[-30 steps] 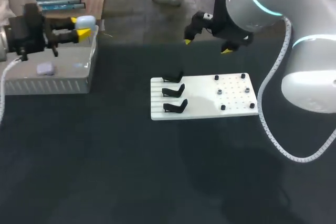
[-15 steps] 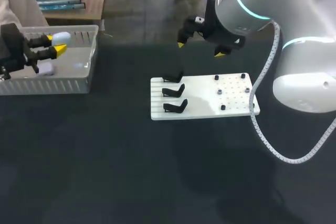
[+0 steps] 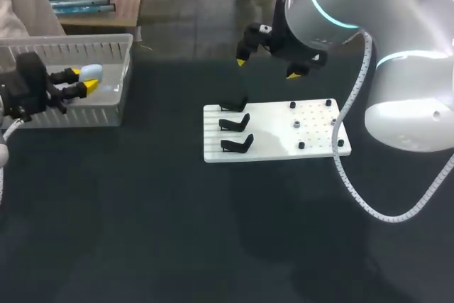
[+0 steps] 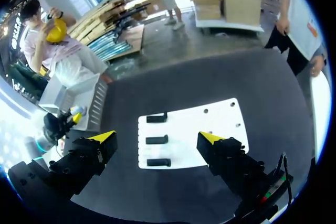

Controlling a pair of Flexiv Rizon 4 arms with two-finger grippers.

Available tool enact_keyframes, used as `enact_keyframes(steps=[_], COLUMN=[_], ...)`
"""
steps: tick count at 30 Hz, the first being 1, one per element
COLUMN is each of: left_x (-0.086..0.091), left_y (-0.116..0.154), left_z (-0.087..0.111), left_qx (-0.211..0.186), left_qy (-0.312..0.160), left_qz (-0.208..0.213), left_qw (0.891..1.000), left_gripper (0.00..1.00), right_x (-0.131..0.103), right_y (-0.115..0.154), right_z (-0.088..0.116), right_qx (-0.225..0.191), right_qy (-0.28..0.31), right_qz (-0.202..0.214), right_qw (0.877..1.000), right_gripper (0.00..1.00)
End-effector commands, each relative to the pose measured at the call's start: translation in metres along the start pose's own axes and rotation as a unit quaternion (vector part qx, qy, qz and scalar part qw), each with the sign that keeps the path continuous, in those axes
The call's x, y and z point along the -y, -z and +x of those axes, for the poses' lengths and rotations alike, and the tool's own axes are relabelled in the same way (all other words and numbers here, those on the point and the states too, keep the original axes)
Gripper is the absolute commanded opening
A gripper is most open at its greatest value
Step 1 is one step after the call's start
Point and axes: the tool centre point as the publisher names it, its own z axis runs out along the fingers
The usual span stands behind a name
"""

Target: Pick up each earbud case from the left stands, insert the matching earbuds, close the lid, and place the case in the box.

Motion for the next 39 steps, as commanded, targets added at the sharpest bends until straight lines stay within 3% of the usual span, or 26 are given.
enact_keyframes(steps=[1,10,22,31,39], left_x=[0.003,0.031,0.122,0.17,0.173], left_y=[-0.001,0.005,0.011,0.018,0.019], left_z=[0.0,-0.026,-0.056,-0.075,-0.077], left_qx=[0.004,0.007,-0.004,-0.027,-0.034], left_qy=[-0.001,-0.003,0.023,0.037,0.049], left_qz=[-0.019,-0.002,0.016,0.02,0.012], left_qw=[1.0,1.0,1.0,0.999,0.998], left_gripper=[1.0,1.0,1.0,1.0,1.0], right_x=[0.001,0.008,0.028,0.047,0.047], right_y=[0.0,0.005,0.017,0.03,0.031], right_z=[0.0,0.003,0.013,0.025,0.025], right_qx=[0.005,0.038,0.053,0.05,0.05], right_qy=[0.003,0.059,0.17,0.218,0.226], right_qz=[-0.003,-0.054,-0.142,-0.173,-0.174], right_qw=[1.0,0.996,0.974,0.959,0.957], right_gripper=[1.0,1.0,1.0,1.0,1.0])
